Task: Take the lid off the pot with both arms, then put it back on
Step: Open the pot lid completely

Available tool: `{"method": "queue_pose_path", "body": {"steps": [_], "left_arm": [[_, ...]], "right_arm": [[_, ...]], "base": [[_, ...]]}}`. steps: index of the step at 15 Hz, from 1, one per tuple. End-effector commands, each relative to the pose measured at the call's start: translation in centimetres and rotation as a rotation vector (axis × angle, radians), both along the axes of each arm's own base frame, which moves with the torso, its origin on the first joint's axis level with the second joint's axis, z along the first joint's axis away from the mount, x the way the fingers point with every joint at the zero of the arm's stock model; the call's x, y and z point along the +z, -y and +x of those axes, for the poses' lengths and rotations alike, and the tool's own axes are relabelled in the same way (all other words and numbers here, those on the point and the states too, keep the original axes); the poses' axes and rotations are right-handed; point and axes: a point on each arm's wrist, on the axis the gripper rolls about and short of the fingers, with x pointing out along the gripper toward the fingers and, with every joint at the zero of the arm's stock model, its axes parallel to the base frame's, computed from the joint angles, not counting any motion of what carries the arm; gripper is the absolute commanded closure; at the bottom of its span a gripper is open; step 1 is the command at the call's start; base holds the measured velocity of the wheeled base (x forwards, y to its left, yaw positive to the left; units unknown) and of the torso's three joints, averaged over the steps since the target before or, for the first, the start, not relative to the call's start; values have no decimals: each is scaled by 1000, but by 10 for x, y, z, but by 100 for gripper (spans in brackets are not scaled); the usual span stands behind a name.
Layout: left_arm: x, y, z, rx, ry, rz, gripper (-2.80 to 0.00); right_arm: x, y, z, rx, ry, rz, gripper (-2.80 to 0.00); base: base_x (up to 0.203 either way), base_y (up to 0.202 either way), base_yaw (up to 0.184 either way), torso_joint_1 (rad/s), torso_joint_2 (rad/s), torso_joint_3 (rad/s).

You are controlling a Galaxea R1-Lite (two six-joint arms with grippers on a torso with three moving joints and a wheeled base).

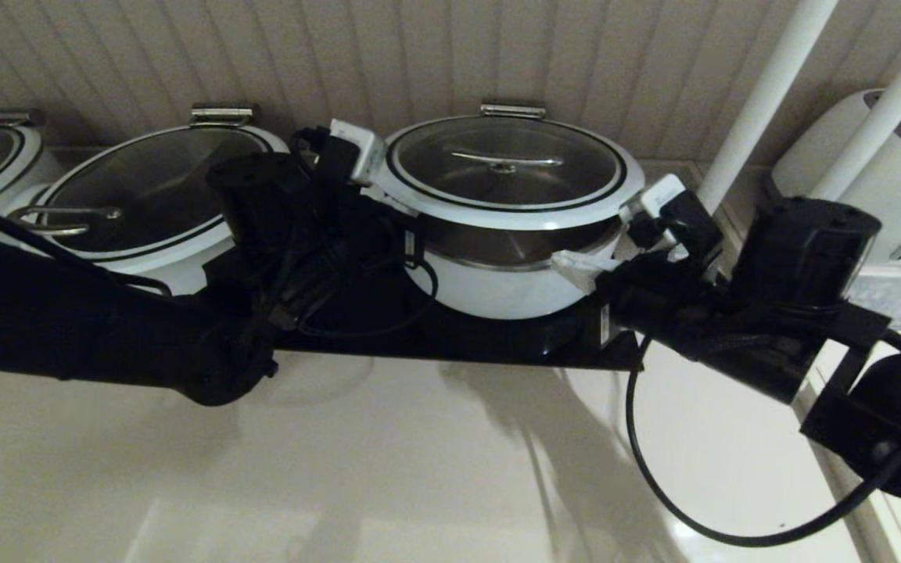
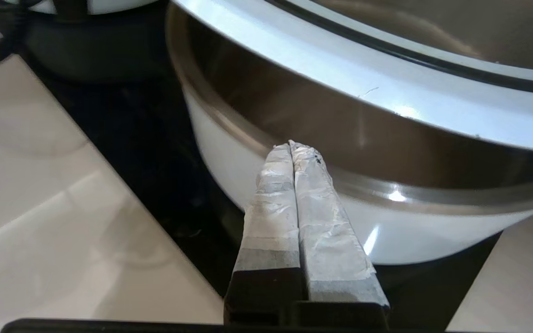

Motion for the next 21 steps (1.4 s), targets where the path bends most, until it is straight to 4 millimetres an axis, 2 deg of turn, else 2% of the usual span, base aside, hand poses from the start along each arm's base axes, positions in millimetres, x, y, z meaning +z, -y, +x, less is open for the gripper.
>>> {"method": "queue_pose_path", "body": {"steps": [1, 15, 21], "left_arm": [[0, -1, 1, 4, 5, -2, 0], [-3, -1, 3, 6, -1, 3, 0], [-8, -2, 0, 7, -17, 20, 0]], "right_arm": [[-3, -6, 11, -17, 2, -1, 0], [17, 14, 58, -190, 95, 45, 0], [23, 13, 61, -195, 138, 69, 0]], "base": [[0, 0, 0, 0, 0, 0], [0, 0, 0, 0, 0, 0], [0, 0, 0, 0, 0, 0]]}}
